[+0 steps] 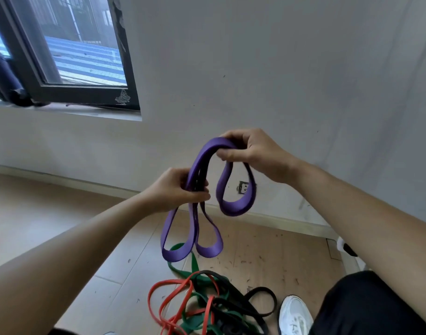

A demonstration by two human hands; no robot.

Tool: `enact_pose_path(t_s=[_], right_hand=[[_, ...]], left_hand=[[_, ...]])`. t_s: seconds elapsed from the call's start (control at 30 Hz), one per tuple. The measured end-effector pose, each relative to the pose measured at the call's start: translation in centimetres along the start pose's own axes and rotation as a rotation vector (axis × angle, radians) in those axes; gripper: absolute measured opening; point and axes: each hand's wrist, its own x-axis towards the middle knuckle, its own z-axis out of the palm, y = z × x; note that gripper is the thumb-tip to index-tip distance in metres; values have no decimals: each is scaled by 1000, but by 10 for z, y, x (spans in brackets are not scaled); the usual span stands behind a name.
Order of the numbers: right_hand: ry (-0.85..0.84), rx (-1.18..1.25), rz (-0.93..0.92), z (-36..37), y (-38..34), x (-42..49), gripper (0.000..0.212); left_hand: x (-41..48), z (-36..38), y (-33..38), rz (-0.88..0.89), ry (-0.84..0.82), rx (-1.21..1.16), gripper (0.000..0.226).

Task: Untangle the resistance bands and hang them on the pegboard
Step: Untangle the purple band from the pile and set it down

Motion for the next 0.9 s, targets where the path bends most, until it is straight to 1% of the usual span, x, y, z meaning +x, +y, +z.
enact_pose_path(t_s=[0.13, 0.23, 0.3, 0.37, 0.43, 0.47, 0.53, 0.6, 0.7, 0.8, 0.83, 0.9], right_hand=[[100, 75, -2, -16, 4, -1, 11], [121, 87, 78, -32, 19, -5, 14], [50, 66, 164, -41, 33, -10, 21], [-98, -27, 262, -42, 45, -16, 24], [-254, -122, 340, -34, 50, -19, 23], [-301, -136, 354, -28, 49, -19, 24], [-303, -96, 325, -14, 39, -17, 32], [-228, -77, 233, -3, 26, -12, 39], [-140, -193, 126, 8, 16, -5, 31], [-123, -220, 139, 13, 13, -3, 25], [-124, -209, 144, 12, 11, -2, 27], [-108, -200, 140, 8, 7, -2, 41]], left_hand=[[1, 0, 5, -25, -15, -106, 21], [3, -8, 12, -56, 81, -242, 21], [3, -12, 14, -63, 157, -340, 20], [4, -15, 15, -58, 197, -394, 21], [4, -14, 18, -40, 187, -398, 24], [5, -12, 20, -24, 170, -387, 25], [5, -6, 24, 5, 131, -359, 25], [5, -1, 27, 26, 107, -336, 27], [6, 1, 28, 45, 102, -315, 26], [5, -1, 27, 41, 114, -301, 27], [4, -1, 26, 45, 121, -304, 29], [4, -3, 23, 56, 138, -279, 35]])
